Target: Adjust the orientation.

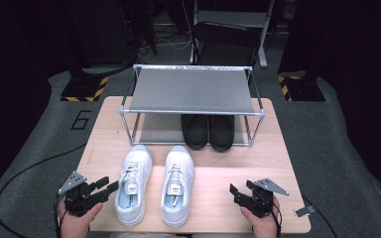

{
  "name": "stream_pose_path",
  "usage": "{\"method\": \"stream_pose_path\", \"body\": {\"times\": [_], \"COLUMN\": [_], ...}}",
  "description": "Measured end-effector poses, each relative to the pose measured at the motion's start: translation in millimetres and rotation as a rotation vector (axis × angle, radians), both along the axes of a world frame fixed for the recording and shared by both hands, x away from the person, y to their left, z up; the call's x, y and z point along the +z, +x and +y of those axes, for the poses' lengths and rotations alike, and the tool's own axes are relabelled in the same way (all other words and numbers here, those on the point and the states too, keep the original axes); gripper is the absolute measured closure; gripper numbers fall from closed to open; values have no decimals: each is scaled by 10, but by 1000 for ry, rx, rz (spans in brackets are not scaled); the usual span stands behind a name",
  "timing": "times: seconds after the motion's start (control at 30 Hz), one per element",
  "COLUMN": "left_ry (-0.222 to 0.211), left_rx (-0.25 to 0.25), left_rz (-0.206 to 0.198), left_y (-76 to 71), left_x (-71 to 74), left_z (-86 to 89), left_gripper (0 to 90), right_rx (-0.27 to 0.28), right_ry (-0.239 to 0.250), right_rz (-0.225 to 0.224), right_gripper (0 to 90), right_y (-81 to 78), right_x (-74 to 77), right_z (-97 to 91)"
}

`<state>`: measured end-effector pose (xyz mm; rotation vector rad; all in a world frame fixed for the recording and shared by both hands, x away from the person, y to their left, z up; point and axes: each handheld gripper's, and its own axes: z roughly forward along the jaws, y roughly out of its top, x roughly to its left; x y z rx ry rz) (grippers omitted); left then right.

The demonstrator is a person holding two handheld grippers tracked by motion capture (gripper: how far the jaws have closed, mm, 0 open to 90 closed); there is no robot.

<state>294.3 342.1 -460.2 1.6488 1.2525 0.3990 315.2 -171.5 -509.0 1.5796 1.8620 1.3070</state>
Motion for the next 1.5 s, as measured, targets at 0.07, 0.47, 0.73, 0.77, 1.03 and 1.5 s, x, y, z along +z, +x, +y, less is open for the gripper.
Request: {"method": "stream_pose_path", "body": {"times": [0.07,0.47,0.73,0.77,1.03,1.5], "left_ry": [13,83,55,69,78,161], "left_rx": [-9,-11,-8,-11,-20,59], "left_rz": [10,62,81,84,80,66], "left_y": [-5,61,97,106,129,57], "left_x": [-13,-213,-295,-298,-338,-289], "left_z": [-32,-136,-159,-158,-186,-299], "left_gripper": [484,479,511,508,522,684], "right_rx": [-7,-12,-11,-10,-4,-3], "right_ry": [11,2,37,32,29,60], "right_rz": [3,-14,9,11,27,58], "right_gripper": [266,364,396,399,384,373], "right_y": [5,-20,-9,-10,-5,16], "right_x": [3,11,-25,-28,-45,-82], "right_z": [10,13,-15,-16,-14,-29]}}
